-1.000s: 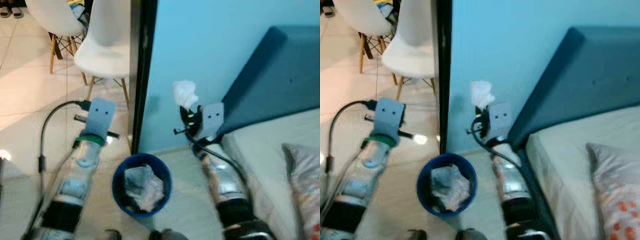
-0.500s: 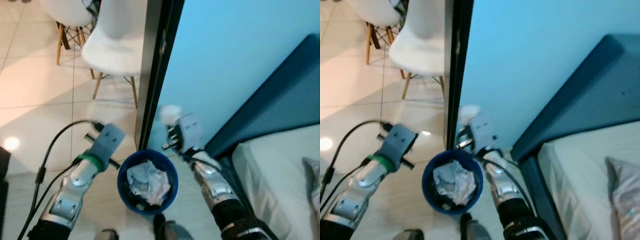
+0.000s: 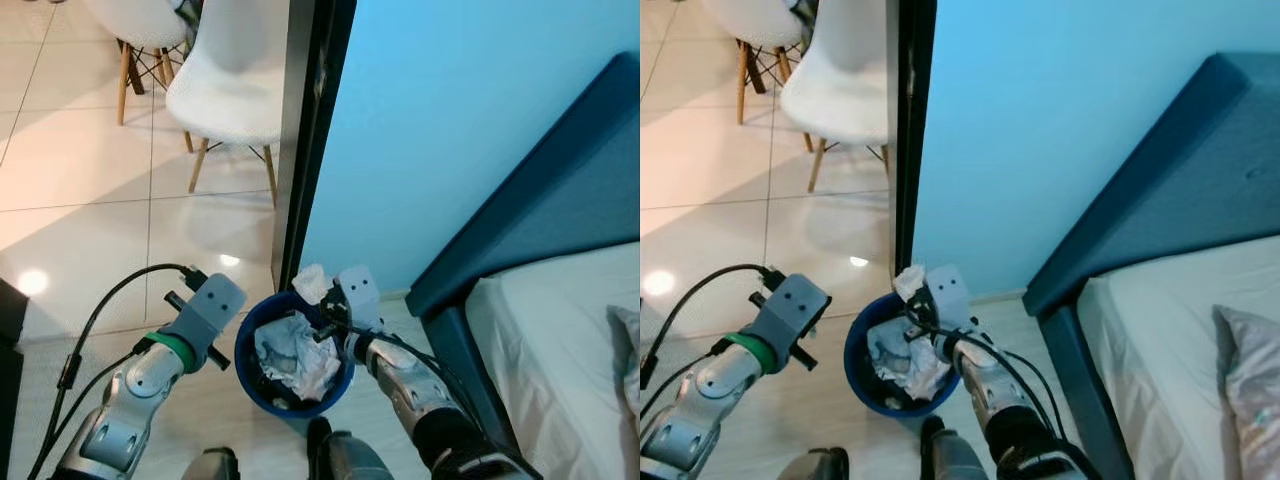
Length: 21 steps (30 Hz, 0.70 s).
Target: Clean up the room
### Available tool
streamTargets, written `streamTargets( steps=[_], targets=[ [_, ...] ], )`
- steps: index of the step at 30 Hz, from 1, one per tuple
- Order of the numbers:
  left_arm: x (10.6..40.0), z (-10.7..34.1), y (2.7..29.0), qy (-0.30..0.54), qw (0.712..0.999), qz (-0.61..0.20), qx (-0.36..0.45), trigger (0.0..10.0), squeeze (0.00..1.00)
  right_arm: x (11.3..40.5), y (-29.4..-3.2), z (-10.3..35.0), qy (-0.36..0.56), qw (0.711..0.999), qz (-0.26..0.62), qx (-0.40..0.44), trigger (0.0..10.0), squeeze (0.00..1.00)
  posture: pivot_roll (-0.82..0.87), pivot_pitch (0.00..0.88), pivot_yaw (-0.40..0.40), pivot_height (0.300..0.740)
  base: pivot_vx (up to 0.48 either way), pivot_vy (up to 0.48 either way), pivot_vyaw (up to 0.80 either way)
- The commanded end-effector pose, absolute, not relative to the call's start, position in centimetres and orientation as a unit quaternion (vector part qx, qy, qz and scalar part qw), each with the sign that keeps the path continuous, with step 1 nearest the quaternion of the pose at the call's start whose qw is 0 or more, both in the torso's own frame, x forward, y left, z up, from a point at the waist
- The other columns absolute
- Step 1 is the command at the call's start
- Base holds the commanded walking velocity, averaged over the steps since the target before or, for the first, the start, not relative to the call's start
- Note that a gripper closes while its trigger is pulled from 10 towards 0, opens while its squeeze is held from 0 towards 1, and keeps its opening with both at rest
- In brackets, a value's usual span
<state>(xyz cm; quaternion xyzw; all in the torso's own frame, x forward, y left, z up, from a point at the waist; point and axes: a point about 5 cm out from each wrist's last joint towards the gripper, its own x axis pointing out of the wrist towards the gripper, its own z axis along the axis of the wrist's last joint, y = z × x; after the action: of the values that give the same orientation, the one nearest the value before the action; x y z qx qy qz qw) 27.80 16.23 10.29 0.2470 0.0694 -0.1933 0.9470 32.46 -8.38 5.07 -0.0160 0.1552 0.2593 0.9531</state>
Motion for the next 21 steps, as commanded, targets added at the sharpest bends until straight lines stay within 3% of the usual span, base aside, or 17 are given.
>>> streamTargets(
  steps=[1, 2, 3, 13, 14, 15, 21],
  targets=[
    [27.3, 10.3, 16.1, 0.076, 0.948, -0.198, 0.236, 10.0, 0.0, 32.0, -8.6, 4.3, 0.167, 0.95, 0.262, 0.0, 10.0, 0.02, -0.01, 0.266, -0.013, 0.732, 0.0, 0.0, 0.0],
    [27.3, 10.9, 15.8, 0.067, 0.95, -0.199, 0.229, 10.0, 0.0, 32.1, -8.6, 4.3, 0.161, 0.95, 0.266, 0.001, 10.0, 0.25, 0.0, 0.278, -0.012, 0.732, 0.0, 0.0, 0.0],
    [27.2, 11.5, 15.6, 0.061, 0.952, -0.201, 0.223, 10.0, 0.0, 32.1, -8.7, 4.3, 0.159, 0.951, 0.266, -0.004, 10.0, 1.0, 0.0, 0.285, -0.012, 0.732, 0.0, 0.0, 0.0],
    [27.0, 13.2, 15.2, 0.043, 0.954, -0.206, 0.211, 10.0, 0.0, 32.7, -8.6, 4.8, 0.148, 0.952, 0.268, 0.0, 10.0, 1.0, 0.02, 0.293, -0.008, 0.732, 0.0, 0.0, 0.0],
    [27.0, 13.3, 15.2, 0.043, 0.955, -0.206, 0.211, 10.0, 0.0, 32.8, -8.6, 4.9, 0.146, 0.952, 0.269, 0.0, 10.0, 0.96, 0.02, 0.291, -0.008, 0.732, 0.0, 0.0, 0.0],
    [27.1, 13.2, 15.3, 0.044, 0.954, -0.206, 0.211, 10.0, 0.0, 32.9, -8.6, 5.1, 0.142, 0.952, 0.271, 0.002, 10.0, 0.0, 0.01, 0.286, -0.008, 0.732, 0.0, 0.0, 0.0],
    [27.4, 12.3, 14.7, 0.063, 0.954, -0.212, 0.2, 10.0, 0.0, 33.4, -9.2, 5.9, 0.114, 0.959, 0.26, -0.005, 10.0, 0.0, 0.0, 0.277, -0.011, 0.732, 0.0, 0.0, 0.0]
  ],
)
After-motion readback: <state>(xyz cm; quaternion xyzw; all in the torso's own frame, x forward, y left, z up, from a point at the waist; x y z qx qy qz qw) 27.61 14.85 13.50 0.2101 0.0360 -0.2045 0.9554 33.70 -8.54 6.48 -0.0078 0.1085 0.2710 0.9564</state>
